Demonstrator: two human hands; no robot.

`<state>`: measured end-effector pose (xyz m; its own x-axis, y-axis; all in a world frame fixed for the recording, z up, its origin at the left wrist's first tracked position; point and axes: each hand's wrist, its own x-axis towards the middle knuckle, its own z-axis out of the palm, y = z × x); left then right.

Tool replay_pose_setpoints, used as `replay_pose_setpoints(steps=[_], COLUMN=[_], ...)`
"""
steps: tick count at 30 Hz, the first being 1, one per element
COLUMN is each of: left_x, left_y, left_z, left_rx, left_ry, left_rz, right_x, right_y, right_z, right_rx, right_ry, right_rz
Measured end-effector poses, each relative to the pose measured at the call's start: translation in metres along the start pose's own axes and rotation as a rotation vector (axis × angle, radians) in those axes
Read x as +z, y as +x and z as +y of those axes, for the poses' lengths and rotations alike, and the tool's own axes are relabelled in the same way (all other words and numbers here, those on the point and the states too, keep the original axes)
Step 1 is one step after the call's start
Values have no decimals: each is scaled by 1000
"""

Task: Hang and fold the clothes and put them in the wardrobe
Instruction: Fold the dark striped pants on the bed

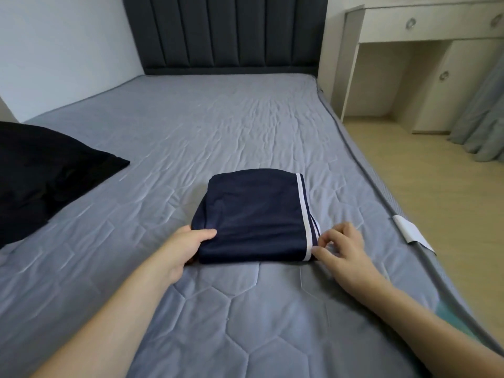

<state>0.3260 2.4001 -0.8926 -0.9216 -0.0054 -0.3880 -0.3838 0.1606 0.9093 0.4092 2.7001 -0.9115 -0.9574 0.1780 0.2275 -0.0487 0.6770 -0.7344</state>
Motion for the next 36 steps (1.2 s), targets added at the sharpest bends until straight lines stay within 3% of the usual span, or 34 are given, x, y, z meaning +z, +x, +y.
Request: replay_pose_setpoints(steps=[2,4,9,12,20,22,27,29,33,36], left_x=[3,5,15,19,29,30,35,36,39,37], left_y=[-2,-4,-9,-9,-4,-1,0,1,0,0], left_z=[0,4,14,17,23,22,24,25,26,27], left_rx=[12,12,28,75,61,27,-34,-51,-73,-90], left_ry=[-10,-36,-146,-191,-210,-216,-247,-269,-283,-291], left_rz=[13,22,65,118,218,227,231,239,242,247], right_x=[-3,-5,5,-1,-19,-18,-10,-11,-18,-27], right_y=[-7,-7,3,9,9,11,11,11,13,16], right_z=[-6,-15,-30,-39,-60,-62,-62,-59,-49,-47], right_rx=[-153,-210,-9,98,31,85,386,417,286,205], right_ry=[-183,-205,-81,61,-98,-8,547,503,177,167], right_rz=[32,39,-47,27,148,65,-244,-311,-405,-374])
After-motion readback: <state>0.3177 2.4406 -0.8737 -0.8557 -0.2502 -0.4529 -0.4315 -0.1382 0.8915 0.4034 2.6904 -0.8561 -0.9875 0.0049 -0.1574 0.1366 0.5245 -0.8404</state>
